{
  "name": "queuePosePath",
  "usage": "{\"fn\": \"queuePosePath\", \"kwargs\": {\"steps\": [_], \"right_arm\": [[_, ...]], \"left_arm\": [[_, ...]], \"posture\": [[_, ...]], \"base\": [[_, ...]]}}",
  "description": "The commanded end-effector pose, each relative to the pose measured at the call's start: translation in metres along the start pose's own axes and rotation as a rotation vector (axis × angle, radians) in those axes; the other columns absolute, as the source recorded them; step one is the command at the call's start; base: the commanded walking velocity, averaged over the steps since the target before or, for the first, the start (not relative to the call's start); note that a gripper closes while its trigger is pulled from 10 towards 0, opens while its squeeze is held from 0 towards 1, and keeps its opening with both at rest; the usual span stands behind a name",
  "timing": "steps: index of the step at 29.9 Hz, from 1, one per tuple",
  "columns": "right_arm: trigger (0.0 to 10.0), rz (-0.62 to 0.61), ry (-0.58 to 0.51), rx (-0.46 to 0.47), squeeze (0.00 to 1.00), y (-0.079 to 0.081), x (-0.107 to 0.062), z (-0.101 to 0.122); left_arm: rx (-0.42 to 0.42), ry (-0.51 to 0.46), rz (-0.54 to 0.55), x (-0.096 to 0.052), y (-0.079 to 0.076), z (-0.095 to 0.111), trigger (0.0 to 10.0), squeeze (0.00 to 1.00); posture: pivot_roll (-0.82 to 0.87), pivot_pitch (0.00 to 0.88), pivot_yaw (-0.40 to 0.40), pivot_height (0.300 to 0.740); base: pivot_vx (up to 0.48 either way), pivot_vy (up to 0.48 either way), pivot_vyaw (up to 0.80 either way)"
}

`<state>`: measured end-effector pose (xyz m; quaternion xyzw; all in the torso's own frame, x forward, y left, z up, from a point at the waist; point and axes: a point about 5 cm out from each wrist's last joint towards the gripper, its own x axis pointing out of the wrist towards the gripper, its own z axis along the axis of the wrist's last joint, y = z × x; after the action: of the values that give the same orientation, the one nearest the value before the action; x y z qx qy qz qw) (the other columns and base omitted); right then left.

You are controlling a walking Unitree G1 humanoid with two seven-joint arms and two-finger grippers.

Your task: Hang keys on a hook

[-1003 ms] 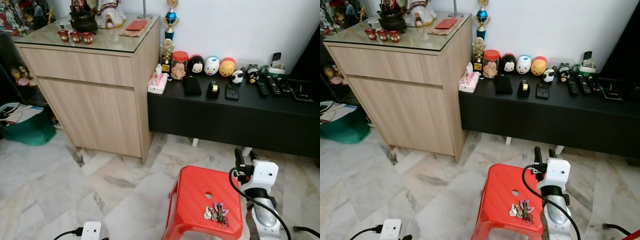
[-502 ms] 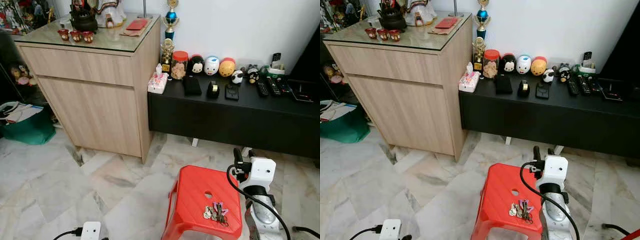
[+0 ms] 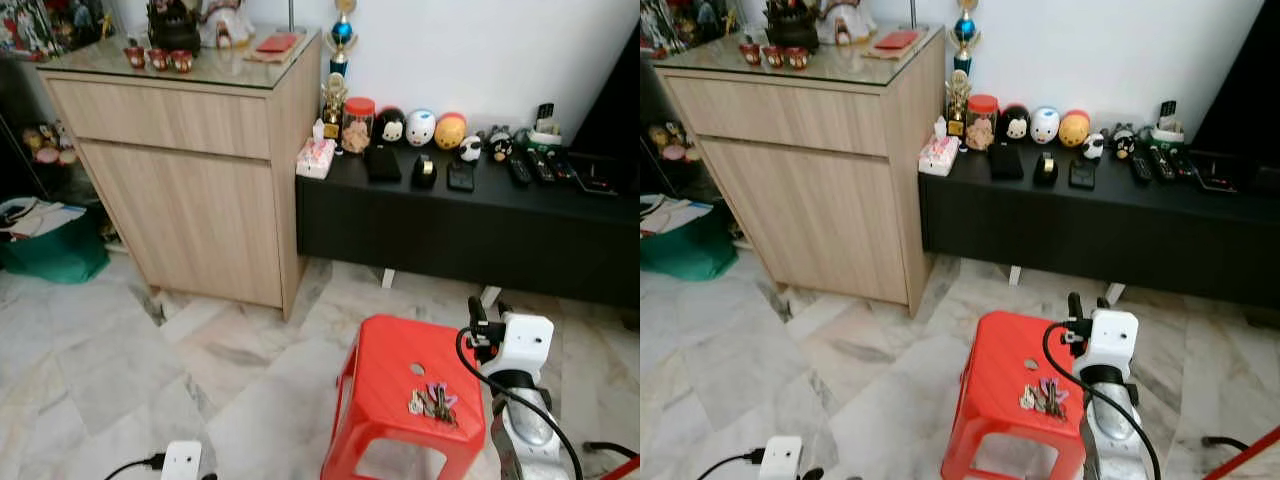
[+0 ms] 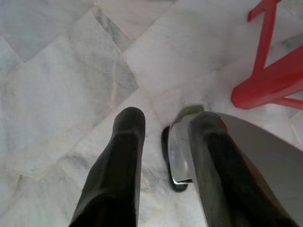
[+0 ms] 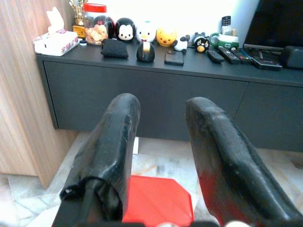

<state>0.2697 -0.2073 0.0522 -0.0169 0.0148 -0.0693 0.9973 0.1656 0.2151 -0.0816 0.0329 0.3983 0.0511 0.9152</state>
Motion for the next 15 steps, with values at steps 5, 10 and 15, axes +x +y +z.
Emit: {"fn": "queuePosePath", "kwargs": {"steps": [5,10,15], "right_arm": [[10.0,0.016,0.035,0.005,0.00,0.0014,0.0028,-0.0023],[10.0,0.033,0.062,-0.001,0.00,0.0060,0.0043,-0.0054],[10.0,0.045,0.044,0.013,0.00,0.0080,0.0039,-0.0034]], "left_arm": [[-0.003,0.013,0.006,-0.0023,0.0006,-0.0062,10.0,0.00],[-0.004,0.010,0.005,-0.0025,0.0007,-0.0062,10.0,0.00],[-0.005,0.008,0.005,-0.0026,0.0008,-0.0061,10.0,0.00]], "posture": [[-0.02,0.000,-0.062,0.656],[-0.02,0.000,-0.064,0.641],[-0.02,0.000,-0.064,0.631]], "base": [[0.000,0.000,0.00],[0.000,0.000,0.00],[0.000,0.000,0.00]]}}
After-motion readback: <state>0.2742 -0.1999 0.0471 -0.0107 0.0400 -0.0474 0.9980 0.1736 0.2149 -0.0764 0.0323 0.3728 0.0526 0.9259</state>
